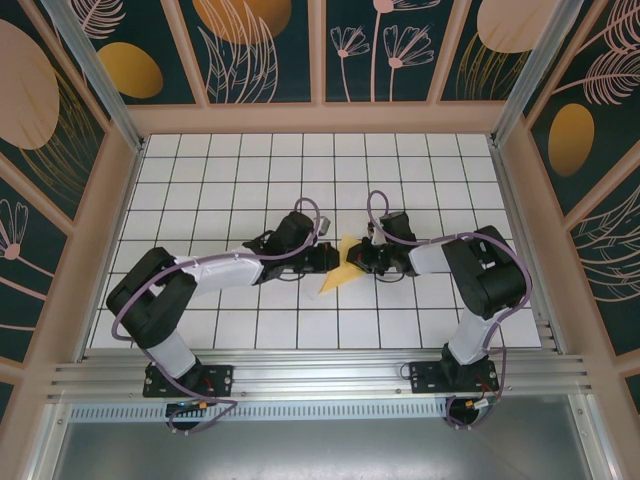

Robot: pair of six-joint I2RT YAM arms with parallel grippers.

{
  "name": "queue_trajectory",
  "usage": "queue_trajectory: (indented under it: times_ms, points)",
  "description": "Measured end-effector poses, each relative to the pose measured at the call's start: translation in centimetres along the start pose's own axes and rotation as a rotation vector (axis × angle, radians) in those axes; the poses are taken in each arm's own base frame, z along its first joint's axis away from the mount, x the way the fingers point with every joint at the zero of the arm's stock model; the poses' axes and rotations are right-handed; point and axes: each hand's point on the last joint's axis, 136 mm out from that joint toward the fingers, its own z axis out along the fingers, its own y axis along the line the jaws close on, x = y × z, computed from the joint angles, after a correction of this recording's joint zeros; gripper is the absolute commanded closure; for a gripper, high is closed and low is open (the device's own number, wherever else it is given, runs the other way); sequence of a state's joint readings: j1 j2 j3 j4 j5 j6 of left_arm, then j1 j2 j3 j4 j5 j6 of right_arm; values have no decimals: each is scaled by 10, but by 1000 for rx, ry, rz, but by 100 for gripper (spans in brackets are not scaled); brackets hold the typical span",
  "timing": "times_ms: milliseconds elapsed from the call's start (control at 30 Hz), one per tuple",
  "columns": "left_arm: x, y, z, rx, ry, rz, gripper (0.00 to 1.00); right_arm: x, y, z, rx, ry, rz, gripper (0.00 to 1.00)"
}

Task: Fold a paper plane with a square sheet of paper (pick it up from the middle)
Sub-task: Fourth fold the wing at the center of the table.

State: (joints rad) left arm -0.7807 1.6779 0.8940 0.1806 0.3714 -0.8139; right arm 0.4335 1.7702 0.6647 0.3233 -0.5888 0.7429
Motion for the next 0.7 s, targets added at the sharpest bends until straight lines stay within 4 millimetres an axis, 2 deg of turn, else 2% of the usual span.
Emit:
queue_trajectory:
  times_ms: [100, 300, 700]
  points:
    - [-7, -7, 7, 39, -14, -27, 89, 0, 0, 0, 0, -1, 0, 95]
    - [8, 18, 23, -11, 31, -98, 90, 0, 0, 0, -4, -4, -4, 95]
    - [14, 28, 24, -32, 32, -134, 90, -1, 1, 0, -7, -15, 1, 95]
